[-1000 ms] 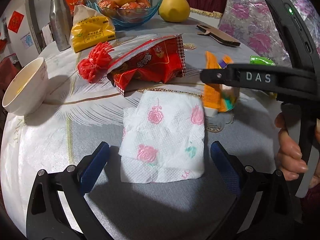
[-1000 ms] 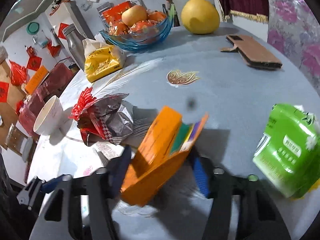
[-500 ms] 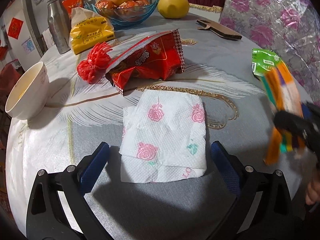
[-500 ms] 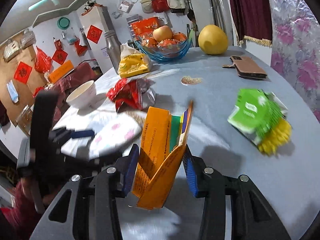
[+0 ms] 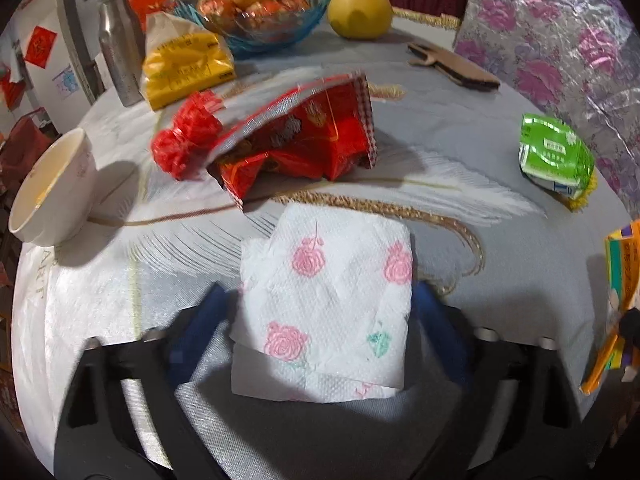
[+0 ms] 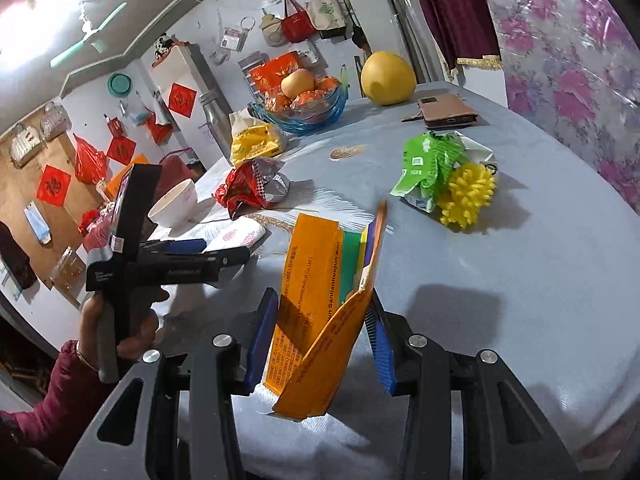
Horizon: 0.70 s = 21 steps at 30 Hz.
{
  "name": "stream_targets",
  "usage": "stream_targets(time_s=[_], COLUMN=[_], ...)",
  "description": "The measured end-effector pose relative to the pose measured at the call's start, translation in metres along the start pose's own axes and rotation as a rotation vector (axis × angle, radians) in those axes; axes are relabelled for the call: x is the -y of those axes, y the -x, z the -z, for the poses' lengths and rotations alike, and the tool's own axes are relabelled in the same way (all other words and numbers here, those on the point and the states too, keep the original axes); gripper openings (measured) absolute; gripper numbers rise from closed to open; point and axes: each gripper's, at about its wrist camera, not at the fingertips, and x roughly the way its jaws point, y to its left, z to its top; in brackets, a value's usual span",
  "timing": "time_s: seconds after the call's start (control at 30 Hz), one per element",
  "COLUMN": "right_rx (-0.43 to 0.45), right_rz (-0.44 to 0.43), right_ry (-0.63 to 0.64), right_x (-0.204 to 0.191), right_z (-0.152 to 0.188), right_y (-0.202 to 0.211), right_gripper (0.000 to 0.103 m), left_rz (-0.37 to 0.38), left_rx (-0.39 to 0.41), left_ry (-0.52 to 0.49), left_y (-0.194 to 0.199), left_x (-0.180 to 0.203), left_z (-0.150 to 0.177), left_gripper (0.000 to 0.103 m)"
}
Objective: Collect trash
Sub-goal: 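Lift the orange box with the right gripper while the left gripper grasps the pink-rose napkin, then carry the box and napkin over the wastebasket and open the right gripper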
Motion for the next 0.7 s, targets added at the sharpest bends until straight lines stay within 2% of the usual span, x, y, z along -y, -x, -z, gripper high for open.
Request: stream_targets(time_s=[0.03, 0.07, 0.13, 0.2, 0.23, 0.33, 0.43, 0.7], right_rx=[0.003, 0.005, 0.011, 0.02, 0.024, 0.043, 0.062, 0.118], right_rz=[-0.004, -0.006, -0.008, -0.009, -0.01, -0.015, -0.018, -0.014], right_ry=[-0.001, -0.002, 0.001, 0.003, 0.004, 0.007, 0.007, 0.002], right_x=[0.0, 0.0, 0.001, 0.001, 0.0, 0.0, -0.001, 0.001], right_z=[0.0, 0.001, 0.001, 0.002, 0.002, 0.001, 0.003, 0.015], right_y=[0.001, 0.002, 0.004, 0.009, 0.011, 0.019, 0.03, 0.073], right_gripper=[0.044, 0.044, 0.044, 0.044, 0.044, 0.044, 0.044, 0.044], left_rz=[0.004, 0.008, 0.033, 0.102, 0.127, 0.128, 0.167, 0.199], left_rx=[0.011, 0.025, 0.042, 0.043, 0.051, 0.11, 0.153, 0.202], left_ry=[-0.004, -0.007, 0.001, 0.029, 0.042, 0.05, 0.051, 0.029], left_y=[0.002, 0.005, 0.011, 0.015, 0.018, 0.035, 0.056, 0.092], left_x=[0.001, 0.002, 0.002, -0.001, -0.002, 0.0, 0.005, 0.027], left_z=[0.001, 0.003, 0.006, 0.009, 0.011, 0.017, 0.024, 0.044], left_gripper=[0.063, 0.056, 0.026, 0.011, 0.011, 0.011, 0.011, 0.011])
